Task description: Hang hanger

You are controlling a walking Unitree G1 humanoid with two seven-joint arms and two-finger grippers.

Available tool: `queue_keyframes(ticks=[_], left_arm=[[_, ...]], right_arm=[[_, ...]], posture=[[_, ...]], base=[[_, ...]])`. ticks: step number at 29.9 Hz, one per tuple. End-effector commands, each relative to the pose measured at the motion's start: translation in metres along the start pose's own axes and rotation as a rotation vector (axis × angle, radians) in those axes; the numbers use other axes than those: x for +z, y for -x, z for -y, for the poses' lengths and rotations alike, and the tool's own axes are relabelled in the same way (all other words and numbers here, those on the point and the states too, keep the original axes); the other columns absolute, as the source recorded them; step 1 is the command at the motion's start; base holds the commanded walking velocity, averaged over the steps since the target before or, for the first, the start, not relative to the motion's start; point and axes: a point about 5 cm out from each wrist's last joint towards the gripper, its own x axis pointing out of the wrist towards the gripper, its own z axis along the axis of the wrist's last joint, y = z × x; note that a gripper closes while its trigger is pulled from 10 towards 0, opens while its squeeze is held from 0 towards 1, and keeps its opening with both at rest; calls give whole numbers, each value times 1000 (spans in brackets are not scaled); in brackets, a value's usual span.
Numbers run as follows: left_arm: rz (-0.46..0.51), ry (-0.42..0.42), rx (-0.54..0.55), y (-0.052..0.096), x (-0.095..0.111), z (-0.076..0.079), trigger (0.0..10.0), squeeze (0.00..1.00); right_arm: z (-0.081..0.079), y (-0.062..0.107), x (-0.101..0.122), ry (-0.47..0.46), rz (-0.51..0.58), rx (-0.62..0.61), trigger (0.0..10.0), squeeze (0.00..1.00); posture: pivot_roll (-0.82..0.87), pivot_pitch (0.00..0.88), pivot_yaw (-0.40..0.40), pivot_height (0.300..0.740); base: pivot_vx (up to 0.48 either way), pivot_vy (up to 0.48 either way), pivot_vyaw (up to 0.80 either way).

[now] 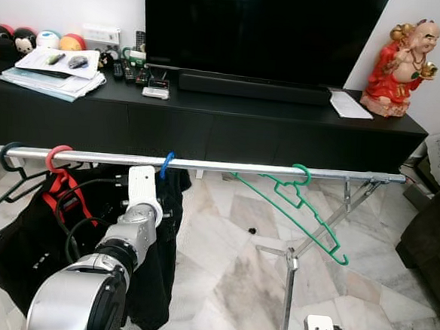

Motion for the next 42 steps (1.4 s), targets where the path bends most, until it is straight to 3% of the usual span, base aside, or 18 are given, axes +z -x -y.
queue_keyframes(ticks=[1,7,12,13,14,15,29,38,40,42], left_arm=[[-28,-65,-7,0,-1,3,10000,0],[-47,-70,0,0,-7,3,10000,0],[10,-45,-20,1,-1,6,10000,0],[23,-33,-23,1,1,6,10000,133],[23,-33,-23,1,1,6,10000,133],[41,-14,-27,1,3,7,10000,1000],[93,-13,-76,2,2,7,10000,1000],[203,-94,-163,7,3,10,10000,1000],[246,-160,-170,10,1,7,10000,1000],[263,-173,-174,11,-1,5,10000,1000]], right_arm=[[6,1,-1,-9,-12,-20,10000,0],[4,1,-1,-14,-11,-19,10000,0],[4,1,-1,-19,-11,-22,10000,0],[4,1,-1,-19,-11,-22,10000,0],[4,1,-1,-19,-11,-22,10000,0],[4,1,-1,-20,-10,-22,10000,0],[2,0,-1,-23,-11,-19,10000,0],[3,1,-3,-23,-14,-18,10000,0],[3,1,-3,-23,-14,-19,10000,0],[3,1,-3,-24,-14,-20,10000,0]], posture=[[81,10,-130,740],[81,14,-125,740],[81,17,-122,740],[81,18,-122,740],[81,18,-122,740],[82,21,-122,740],[85,34,-115,740],[82,44,-111,740],[82,45,-108,740],[80,46,-106,740]], base=[[0,0,0],[0,0,0],[0,0,0],[0,0,0],[0,0,0],[0,0,0],[0,0,0],[0,0,0],[0,0,0],[0,0,0]])
